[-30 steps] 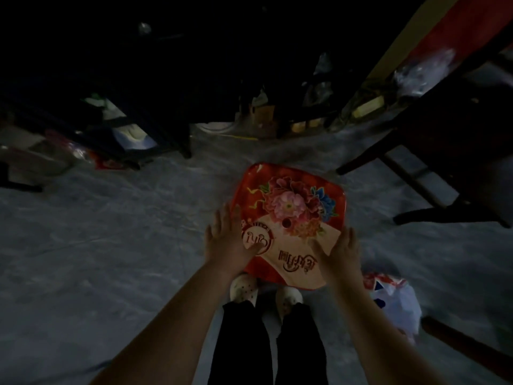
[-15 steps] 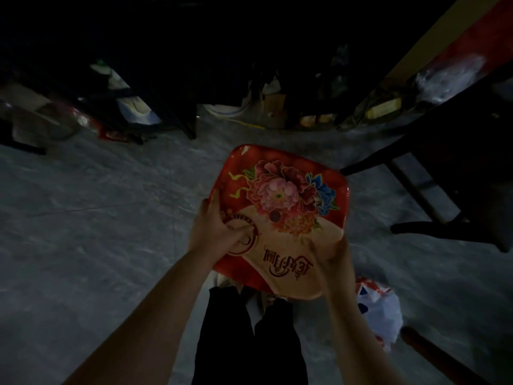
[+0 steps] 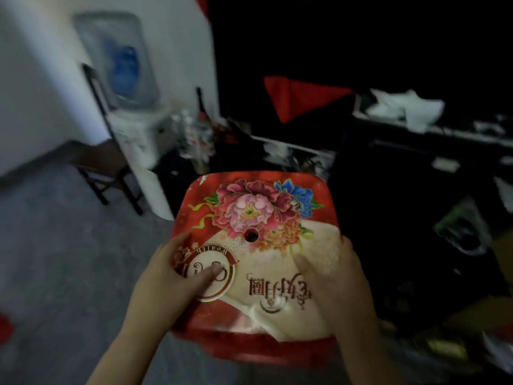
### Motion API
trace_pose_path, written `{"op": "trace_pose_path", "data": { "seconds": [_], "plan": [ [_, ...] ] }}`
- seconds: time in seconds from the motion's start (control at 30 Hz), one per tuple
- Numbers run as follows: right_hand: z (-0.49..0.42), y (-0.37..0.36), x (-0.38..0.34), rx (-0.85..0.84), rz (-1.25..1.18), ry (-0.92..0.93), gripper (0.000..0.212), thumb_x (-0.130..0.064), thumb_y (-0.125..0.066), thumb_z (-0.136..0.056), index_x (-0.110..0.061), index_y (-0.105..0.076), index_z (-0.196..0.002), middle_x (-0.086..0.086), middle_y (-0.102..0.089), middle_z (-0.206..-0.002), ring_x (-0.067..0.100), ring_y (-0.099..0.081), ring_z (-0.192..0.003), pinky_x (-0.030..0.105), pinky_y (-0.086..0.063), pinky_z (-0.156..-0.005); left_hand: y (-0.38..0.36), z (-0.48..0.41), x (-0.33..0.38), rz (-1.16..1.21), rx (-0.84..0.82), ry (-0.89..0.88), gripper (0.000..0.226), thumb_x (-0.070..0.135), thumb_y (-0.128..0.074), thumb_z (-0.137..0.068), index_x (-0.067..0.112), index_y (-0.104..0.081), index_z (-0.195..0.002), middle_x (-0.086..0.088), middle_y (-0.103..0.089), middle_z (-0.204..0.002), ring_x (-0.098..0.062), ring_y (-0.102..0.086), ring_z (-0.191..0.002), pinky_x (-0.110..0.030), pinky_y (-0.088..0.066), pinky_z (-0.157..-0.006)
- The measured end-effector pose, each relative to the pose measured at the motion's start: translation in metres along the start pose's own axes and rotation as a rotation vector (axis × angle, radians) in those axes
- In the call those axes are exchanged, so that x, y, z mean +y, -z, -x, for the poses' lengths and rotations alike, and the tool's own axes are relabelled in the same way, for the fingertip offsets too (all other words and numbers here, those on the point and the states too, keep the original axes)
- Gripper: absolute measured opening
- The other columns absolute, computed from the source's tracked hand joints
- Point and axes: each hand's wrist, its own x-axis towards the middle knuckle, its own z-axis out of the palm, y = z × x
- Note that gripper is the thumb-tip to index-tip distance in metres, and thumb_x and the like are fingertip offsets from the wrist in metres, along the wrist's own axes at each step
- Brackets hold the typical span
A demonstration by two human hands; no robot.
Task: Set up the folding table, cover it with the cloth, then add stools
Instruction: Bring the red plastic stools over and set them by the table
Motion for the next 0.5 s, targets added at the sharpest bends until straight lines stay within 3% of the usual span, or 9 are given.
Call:
{"op": "trace_pose_path", "data": {
  "seconds": [0.13,0.27,0.37,0.5],
  "plan": [
    [-0.001,-0.060,-0.129,-0.079,-0.017,0.268,0.091,-0.062,-0.068,-0.064,-0.022,-0.035,-0.138,0.000,-0.052,-0.130,0.022,-0.057,-0.109,0.033,-0.047,-0.083,0.127,-0.015,-0.011,0.039,0.293,-0.021,0.078,0.053,-0.081,-0.055,0.043,-0.048,-0.125,0.014,-0.059,-0.115,-0.008,-0.059,-0.096,-0.030,-0.044,-0.078],
    [0.018,-0.150,-0.236,-0.132,-0.106,0.467,0.100,-0.068,-0.065,-0.060,-0.023,-0.030,-0.142,0.001,-0.047,-0.138,0.024,-0.053,-0.117,0.039,-0.048,-0.092,0.247,-0.030,-0.041,0.042,0.568,-0.057,0.076,0.058,-0.080,-0.053,0.046,-0.048,-0.121,0.016,-0.061,-0.113,-0.005,-0.061,-0.091,-0.030,-0.047,-0.075],
    [0.040,-0.219,-0.306,-0.180,-0.201,0.550,0.091,-0.060,-0.070,-0.064,-0.024,-0.035,-0.140,-0.001,-0.050,-0.133,0.021,-0.052,-0.116,0.036,-0.044,-0.092,0.331,-0.036,-0.065,0.000,0.754,-0.109,0.073,0.061,-0.078,-0.054,0.049,-0.046,-0.119,0.017,-0.058,-0.115,-0.007,-0.060,-0.095,-0.036,-0.050,-0.082],
    [0.067,-0.311,-0.378,-0.302,-0.351,0.595,0.079,-0.063,-0.069,-0.061,-0.031,-0.045,-0.129,-0.007,-0.059,-0.120,0.017,-0.058,-0.106,0.037,-0.048,-0.088,0.428,-0.048,-0.097,-0.118,0.926,-0.110,0.067,0.050,-0.081,-0.058,0.045,-0.051,-0.118,0.016,-0.055,-0.118,-0.006,-0.055,-0.094,-0.026,-0.040,-0.072]
  ]
}}
